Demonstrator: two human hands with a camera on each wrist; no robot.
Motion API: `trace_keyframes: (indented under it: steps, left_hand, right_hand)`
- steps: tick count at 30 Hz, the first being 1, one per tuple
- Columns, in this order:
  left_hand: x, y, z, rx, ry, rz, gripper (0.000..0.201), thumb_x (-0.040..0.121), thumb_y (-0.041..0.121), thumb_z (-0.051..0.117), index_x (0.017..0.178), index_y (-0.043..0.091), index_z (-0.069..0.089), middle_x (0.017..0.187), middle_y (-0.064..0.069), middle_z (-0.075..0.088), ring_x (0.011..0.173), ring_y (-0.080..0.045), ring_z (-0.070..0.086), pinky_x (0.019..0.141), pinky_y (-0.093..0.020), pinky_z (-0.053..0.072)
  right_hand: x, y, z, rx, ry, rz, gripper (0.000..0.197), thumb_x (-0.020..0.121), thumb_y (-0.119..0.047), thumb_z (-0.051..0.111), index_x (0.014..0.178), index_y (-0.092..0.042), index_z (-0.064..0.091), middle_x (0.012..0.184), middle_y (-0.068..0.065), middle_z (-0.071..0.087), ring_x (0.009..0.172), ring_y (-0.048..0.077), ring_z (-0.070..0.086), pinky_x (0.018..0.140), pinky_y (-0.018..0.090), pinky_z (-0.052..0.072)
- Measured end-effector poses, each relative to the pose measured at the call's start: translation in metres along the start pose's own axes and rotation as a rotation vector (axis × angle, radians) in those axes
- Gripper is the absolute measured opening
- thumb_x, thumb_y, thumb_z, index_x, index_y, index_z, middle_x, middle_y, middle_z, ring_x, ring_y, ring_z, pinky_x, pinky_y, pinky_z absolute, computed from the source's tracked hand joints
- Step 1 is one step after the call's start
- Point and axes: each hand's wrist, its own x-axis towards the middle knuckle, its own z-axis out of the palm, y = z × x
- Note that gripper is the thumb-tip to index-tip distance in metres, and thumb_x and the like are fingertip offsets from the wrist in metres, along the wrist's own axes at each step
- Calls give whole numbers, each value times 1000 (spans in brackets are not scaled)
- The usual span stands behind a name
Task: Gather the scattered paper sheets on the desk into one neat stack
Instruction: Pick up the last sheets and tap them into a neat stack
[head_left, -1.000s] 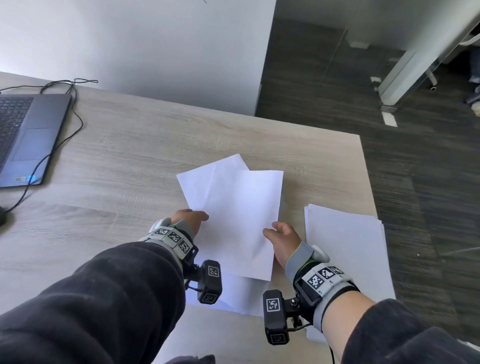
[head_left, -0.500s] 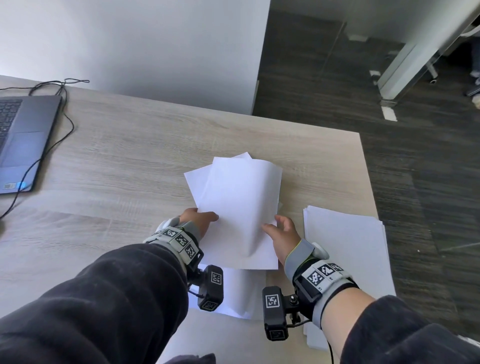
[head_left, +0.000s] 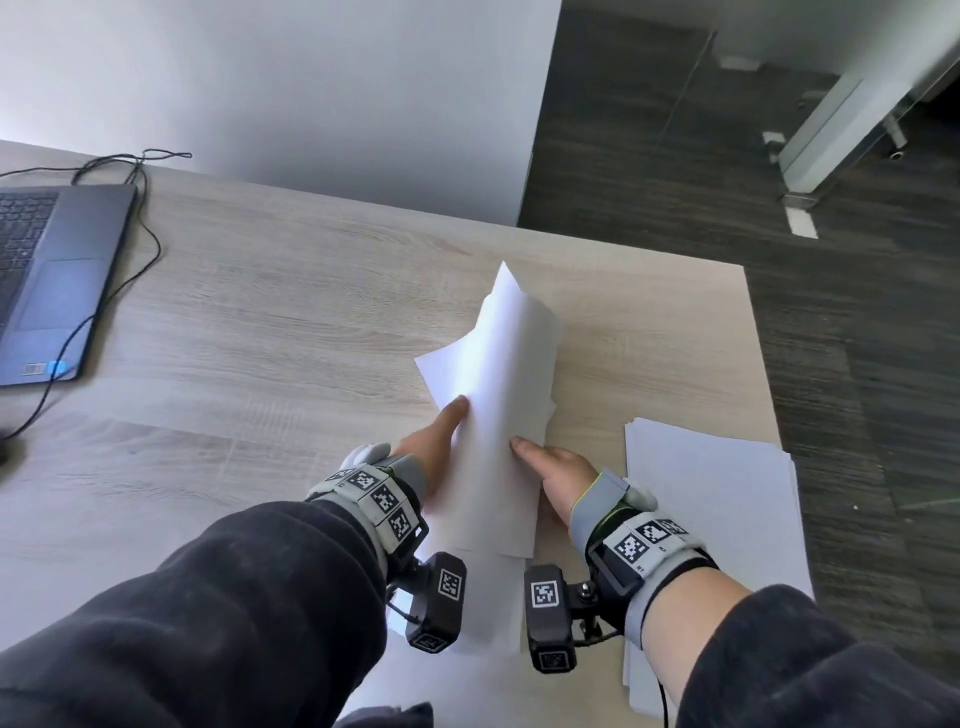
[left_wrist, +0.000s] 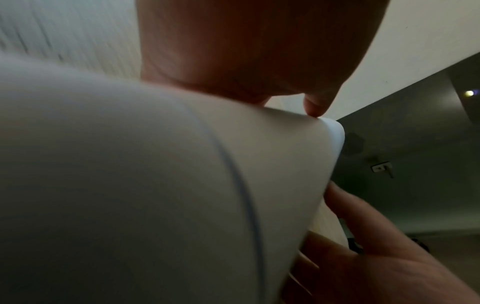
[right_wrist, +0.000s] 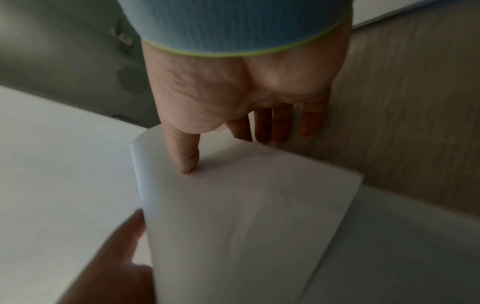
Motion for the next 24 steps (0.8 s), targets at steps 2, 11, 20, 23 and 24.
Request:
trace_keyframes:
  steps: [2,11,20,23,24]
  left_hand:
    - [33,-15,6,-116,-43,-57,122,26,109,49,117,31,73,130,-2,70,116,-24,67,110,-40,41]
    - [-34,-2,14,-404,-328,77,84,85,83,40,115,14,77,111,-17,76,106,-33,73,100,-44,55]
    - [-31,-16,1,-510,-403,59,82,66,74,71,128,22,68,124,-8,73,119,-28,68,112,-51,42]
    - [-28,-23,-5,-492,-343,45,78,62,59,81,127,18,67,117,-7,76,113,-28,70,108,-51,46]
    - [-27,-24,-8,-476,-293,57,73,65,54,81,126,17,66,115,-6,77,110,-28,71,105,-50,49]
  right_hand:
    - [-1,-2,5,-62,4,-49,26,84,-44,68,84,-19,74,85,-7,72,80,10,68,58,10,46]
    - [-7,-11,18,167,-94,2,43,84,-59,61,113,-27,62,107,-9,70,99,9,65,84,31,49]
    - [-9,6,7,469,52,16,57,75,-22,80,124,-20,51,108,9,72,93,28,71,75,44,58]
    - [-6,12,-2,513,91,25,57,77,-3,75,127,-17,52,107,15,72,88,33,71,74,50,58]
    - [-4,14,-4,516,104,28,59,77,0,74,129,-15,52,108,17,71,87,33,71,76,51,58]
